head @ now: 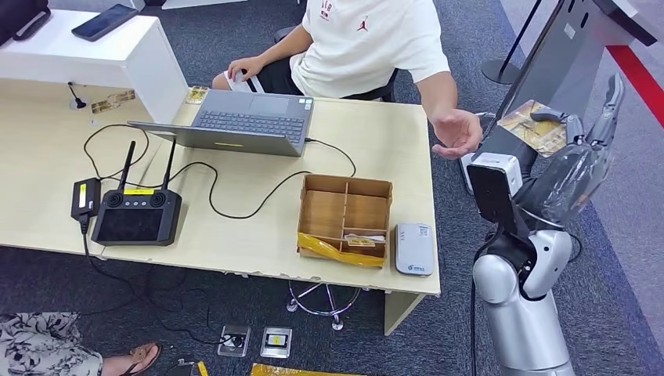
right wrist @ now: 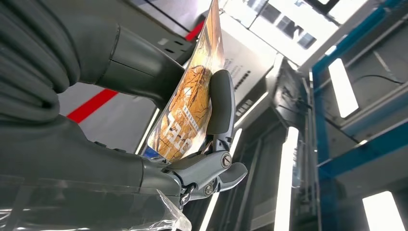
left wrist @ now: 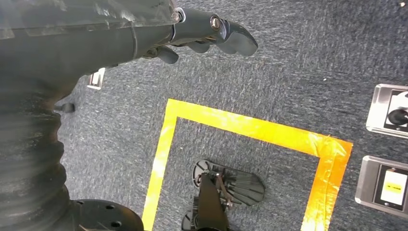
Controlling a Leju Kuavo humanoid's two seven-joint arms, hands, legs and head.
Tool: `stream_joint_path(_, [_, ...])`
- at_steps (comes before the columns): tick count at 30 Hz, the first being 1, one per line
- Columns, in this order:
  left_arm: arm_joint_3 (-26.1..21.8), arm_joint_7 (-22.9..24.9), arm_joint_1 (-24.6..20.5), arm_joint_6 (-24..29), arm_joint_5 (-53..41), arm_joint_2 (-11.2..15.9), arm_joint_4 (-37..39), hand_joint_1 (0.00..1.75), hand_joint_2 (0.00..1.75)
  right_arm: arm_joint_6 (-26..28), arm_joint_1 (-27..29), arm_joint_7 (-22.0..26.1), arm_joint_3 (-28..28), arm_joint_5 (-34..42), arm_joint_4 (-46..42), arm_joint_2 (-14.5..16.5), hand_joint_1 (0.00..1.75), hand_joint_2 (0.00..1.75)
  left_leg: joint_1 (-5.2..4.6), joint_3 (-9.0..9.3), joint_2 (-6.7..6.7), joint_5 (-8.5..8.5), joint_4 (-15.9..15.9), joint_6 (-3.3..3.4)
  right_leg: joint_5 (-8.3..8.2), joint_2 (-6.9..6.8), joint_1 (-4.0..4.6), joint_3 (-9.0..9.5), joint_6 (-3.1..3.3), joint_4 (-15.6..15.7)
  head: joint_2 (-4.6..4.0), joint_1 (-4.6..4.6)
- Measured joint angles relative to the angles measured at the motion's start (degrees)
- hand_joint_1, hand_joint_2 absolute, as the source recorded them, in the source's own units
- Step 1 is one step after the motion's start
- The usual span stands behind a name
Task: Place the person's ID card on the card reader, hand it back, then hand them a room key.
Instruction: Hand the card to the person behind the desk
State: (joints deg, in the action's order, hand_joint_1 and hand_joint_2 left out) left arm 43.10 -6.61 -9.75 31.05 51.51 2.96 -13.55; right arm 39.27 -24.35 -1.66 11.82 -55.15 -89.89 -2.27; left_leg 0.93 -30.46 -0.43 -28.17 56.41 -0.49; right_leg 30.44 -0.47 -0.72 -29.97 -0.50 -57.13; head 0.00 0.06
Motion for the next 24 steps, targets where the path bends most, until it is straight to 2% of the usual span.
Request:
stream_joint_path(4, [0.00,0.01,-0.62,-0.34,-0.06,0.19,0.00,0.00,1.75,-2.43,-5.42,-2.27,6.06,-1.13,0.23,-0.26,1.75,1.75,0.00,0.00,-0.01,0.01,0.00,-0.01,0.00,-0.03,0.00,-0.01,0.00,-0.08,0.00,0.01])
stream_joint_path(8, [0.03,0.12,-1.29,-0.66,-0.16,0.21,0.00,0.00,1.75,-7.06,-12.00,-3.28,12.10,1.07,4.21,-0.26,1.75,1.75,0.00,-0.03,-0.04,0.02,0.00,-0.02,0.00,-0.09,0.00,-0.02,0.00,-0.14,0.00,-0.02])
stream_joint_path(15, [0.13,0.97,-1.60,-0.91,-0.19,0.31,0.02,0.00,1.75,-9.08,-22.73,-3.81,19.57,3.47,18.54,0.59,1.75,1.75,0.00,-0.06,-0.14,0.03,0.00,-0.03,0.01,-0.18,0.00,-0.03,0.01,-0.16,0.00,0.01])
stream_joint_path(24, [1.34,1.86,-1.49,-0.81,-0.39,0.86,0.29,0.00,1.75,-11.39,-30.64,-7.59,25.23,1.46,37.33,1.18,1.75,1.75,0.00,-0.09,-0.32,0.03,0.02,-0.03,0.02,-0.34,0.00,-0.05,0.02,-0.15,0.00,-0.01])
